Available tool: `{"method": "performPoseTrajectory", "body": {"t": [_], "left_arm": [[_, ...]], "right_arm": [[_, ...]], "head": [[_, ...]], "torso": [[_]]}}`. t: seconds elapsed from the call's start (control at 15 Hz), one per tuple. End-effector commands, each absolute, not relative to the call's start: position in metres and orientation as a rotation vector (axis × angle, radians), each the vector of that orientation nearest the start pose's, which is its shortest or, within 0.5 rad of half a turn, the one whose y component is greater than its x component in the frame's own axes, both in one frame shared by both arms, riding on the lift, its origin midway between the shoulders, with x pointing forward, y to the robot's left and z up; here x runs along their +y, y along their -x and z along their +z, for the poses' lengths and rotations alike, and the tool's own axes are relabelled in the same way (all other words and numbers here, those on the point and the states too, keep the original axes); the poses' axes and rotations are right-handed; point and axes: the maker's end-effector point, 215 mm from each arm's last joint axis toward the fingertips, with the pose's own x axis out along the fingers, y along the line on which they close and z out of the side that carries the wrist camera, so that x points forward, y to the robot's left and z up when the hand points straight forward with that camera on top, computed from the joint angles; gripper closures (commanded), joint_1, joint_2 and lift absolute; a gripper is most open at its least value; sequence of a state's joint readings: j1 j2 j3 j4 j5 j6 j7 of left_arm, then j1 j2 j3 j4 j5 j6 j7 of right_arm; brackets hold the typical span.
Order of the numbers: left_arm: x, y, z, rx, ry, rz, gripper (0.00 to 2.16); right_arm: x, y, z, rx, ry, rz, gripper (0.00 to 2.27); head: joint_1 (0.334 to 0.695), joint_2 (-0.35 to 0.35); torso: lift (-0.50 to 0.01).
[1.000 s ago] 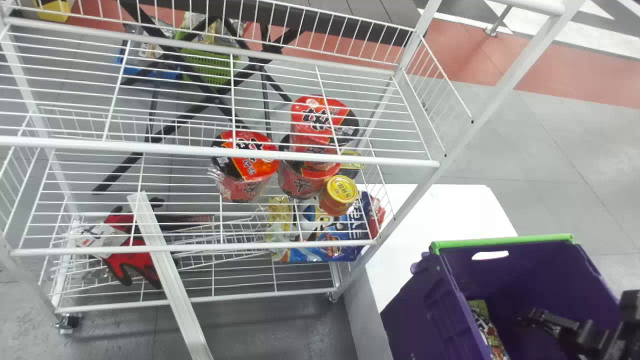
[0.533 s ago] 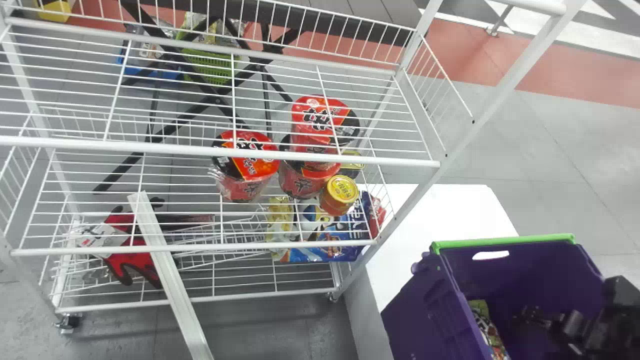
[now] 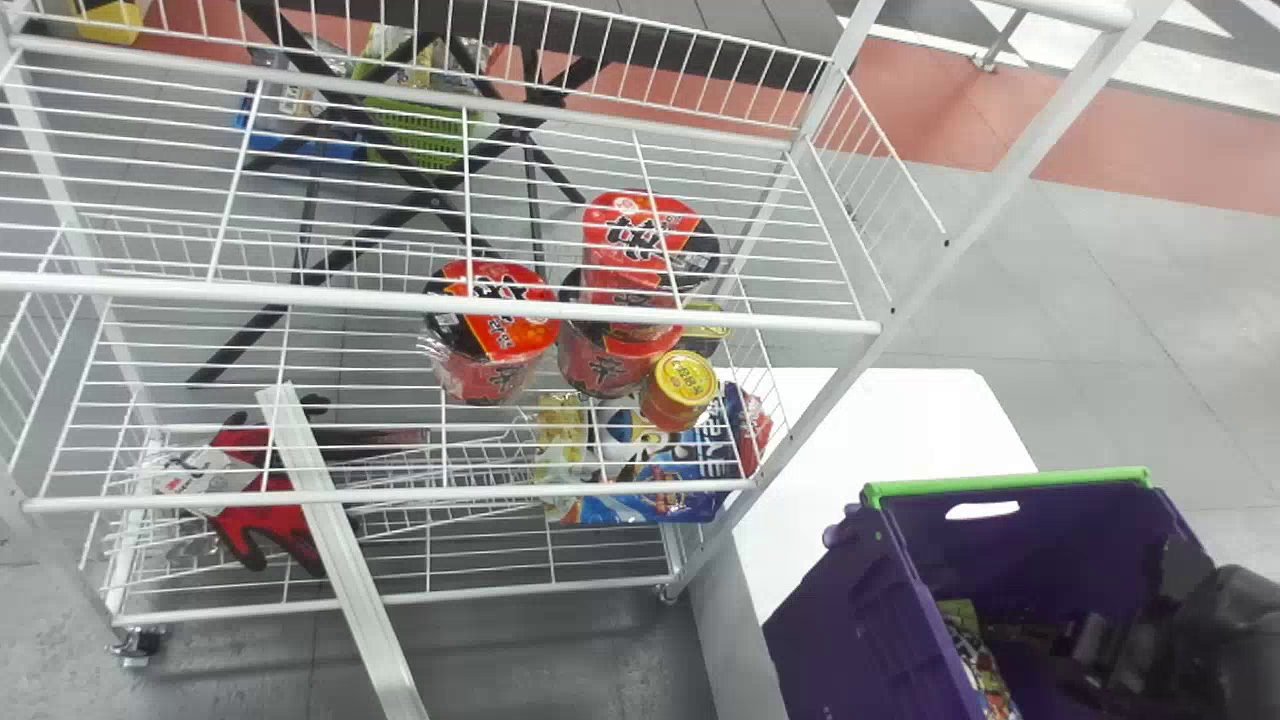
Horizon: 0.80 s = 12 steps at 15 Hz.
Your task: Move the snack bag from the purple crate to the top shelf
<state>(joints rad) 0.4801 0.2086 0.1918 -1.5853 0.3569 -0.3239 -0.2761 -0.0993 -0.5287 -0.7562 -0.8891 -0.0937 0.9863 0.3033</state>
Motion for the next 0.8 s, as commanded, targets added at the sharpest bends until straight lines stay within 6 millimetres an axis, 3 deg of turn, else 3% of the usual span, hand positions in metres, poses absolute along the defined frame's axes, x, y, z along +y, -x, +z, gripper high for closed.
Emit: {"method": "performPoseTrajectory", "body": {"t": [0.0, 0.27, 0.73], "left_arm": [[0.358, -0.410, -0.440, 0.075, 0.075, -0.055, 0.13], [0.359, -0.408, -0.442, 0.074, 0.074, -0.053, 0.13], [0.361, -0.407, -0.440, 0.057, 0.068, -0.049, 0.13]], "right_arm": [[-0.668, -0.262, -0.628, 1.116, -0.513, -0.598, 0.12], [-0.636, -0.268, -0.656, 1.124, -0.478, -0.531, 0.12], [-0.634, -0.261, -0.676, 1.196, -0.268, -0.476, 0.12]], "head": [[0.695, -0.350], [0.695, -0.350], [0.695, -0.350]], "torso": [[-0.451], [-0.451], [-0.451]]}}
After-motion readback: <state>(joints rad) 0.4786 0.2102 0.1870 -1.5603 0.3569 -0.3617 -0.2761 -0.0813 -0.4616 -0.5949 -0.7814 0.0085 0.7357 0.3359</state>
